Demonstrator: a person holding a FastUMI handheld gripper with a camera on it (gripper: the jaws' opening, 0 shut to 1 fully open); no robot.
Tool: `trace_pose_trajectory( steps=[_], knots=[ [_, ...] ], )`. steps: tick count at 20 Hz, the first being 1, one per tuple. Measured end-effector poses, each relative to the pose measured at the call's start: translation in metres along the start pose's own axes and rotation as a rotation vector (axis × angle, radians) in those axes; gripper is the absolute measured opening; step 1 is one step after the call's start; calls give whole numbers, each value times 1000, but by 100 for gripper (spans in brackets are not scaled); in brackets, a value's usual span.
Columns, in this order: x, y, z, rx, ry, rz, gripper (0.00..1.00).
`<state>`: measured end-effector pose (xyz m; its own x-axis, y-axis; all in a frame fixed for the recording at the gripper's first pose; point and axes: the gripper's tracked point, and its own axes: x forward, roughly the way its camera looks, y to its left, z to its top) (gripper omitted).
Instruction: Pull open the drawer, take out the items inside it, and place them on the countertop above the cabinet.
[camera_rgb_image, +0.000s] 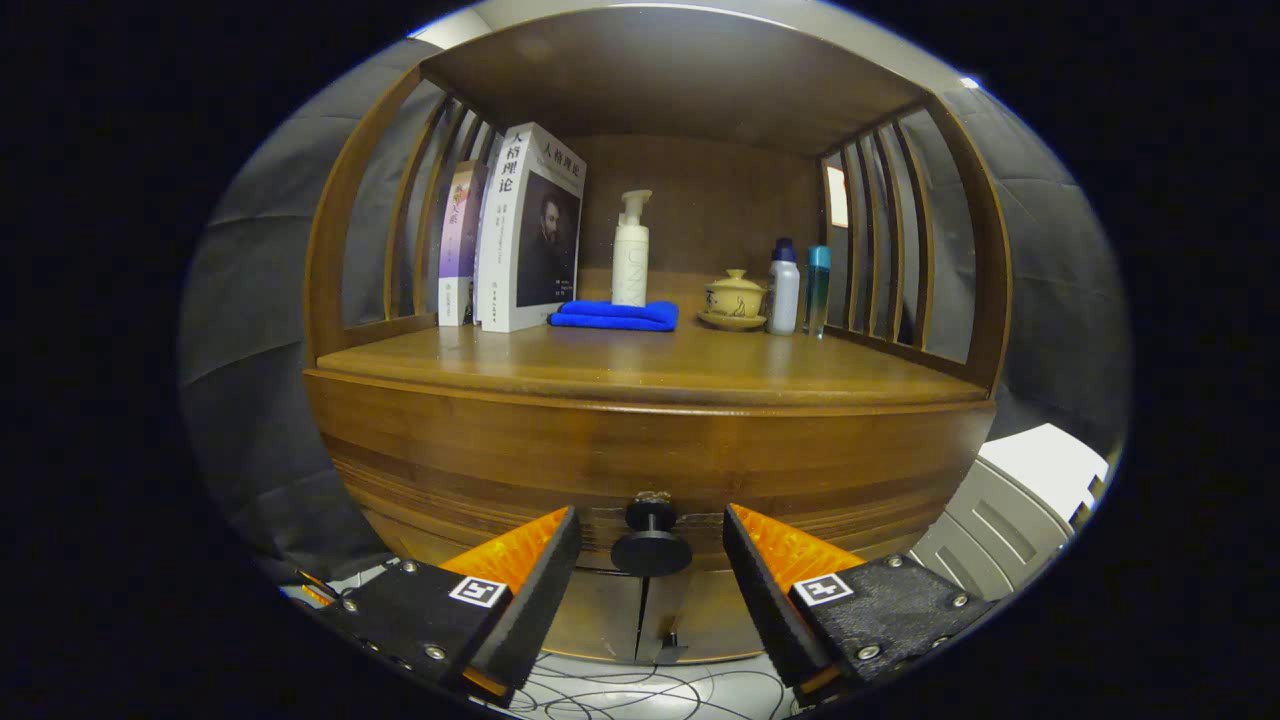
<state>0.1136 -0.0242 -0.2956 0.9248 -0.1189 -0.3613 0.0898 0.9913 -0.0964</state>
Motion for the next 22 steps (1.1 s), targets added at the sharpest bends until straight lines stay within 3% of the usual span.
trace_pose_trajectory(
  steps=[2,7,12,14,22],
  knots=[
    [8,-1,-7,10,14,6,81],
    [12,1,-10,20,-3,32,49],
    [13,2,-12,35,-5,56,35],
    [12,1,-13,17,-5,55,32],
    [-37,-5,-24,32,-2,44,31]
  ],
)
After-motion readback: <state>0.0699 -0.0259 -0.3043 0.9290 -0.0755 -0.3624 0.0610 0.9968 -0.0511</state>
